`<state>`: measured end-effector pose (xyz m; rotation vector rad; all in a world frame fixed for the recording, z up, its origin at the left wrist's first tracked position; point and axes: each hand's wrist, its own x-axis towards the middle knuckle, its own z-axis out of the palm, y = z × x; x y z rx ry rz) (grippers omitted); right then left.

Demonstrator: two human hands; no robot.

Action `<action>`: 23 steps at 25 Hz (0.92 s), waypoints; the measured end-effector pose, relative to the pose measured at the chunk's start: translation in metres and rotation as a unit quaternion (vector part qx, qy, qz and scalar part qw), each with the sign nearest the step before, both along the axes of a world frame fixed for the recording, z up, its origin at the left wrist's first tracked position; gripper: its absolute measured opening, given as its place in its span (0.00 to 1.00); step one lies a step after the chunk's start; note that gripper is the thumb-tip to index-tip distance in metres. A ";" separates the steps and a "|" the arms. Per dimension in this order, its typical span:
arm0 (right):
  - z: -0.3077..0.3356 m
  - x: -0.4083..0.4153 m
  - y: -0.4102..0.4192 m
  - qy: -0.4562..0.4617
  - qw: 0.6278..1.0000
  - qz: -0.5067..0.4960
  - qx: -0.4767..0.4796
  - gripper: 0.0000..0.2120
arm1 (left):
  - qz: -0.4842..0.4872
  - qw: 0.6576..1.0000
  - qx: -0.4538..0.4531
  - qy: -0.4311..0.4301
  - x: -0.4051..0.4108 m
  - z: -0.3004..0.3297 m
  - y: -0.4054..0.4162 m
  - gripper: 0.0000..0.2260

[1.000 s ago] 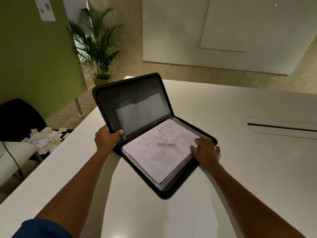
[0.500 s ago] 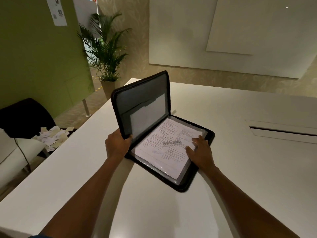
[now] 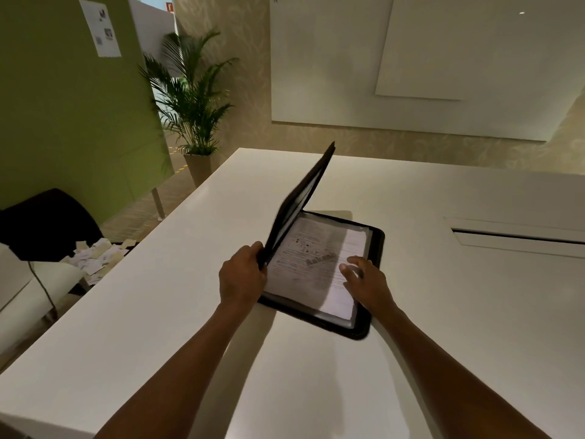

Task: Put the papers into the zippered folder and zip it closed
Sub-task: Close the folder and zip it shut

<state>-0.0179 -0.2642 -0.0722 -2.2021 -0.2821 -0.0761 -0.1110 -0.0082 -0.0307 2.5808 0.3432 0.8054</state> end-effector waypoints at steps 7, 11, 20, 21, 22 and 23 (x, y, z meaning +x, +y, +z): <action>0.003 -0.003 -0.021 0.043 0.991 -0.023 0.125 0.18 | -0.059 0.981 0.176 0.049 -0.009 0.003 -0.048 0.09; 0.001 -0.002 -0.043 0.134 0.944 -0.029 0.300 0.33 | -0.097 0.968 0.220 0.068 -0.005 -0.004 -0.067 0.04; 0.008 0.004 -0.087 0.155 0.938 -0.011 0.311 0.15 | -0.143 0.955 0.245 0.084 -0.003 -0.021 -0.093 0.04; 0.009 0.005 -0.089 0.147 0.948 -0.022 0.281 0.16 | -0.159 0.956 0.234 0.074 -0.003 -0.022 -0.089 0.08; 0.011 0.004 -0.090 0.143 0.954 -0.031 0.262 0.18 | -0.173 0.957 0.225 0.066 -0.002 -0.023 -0.084 0.12; 0.012 0.004 -0.090 0.141 0.958 -0.038 0.246 0.20 | -0.186 0.957 0.214 0.058 -0.002 -0.024 -0.080 0.16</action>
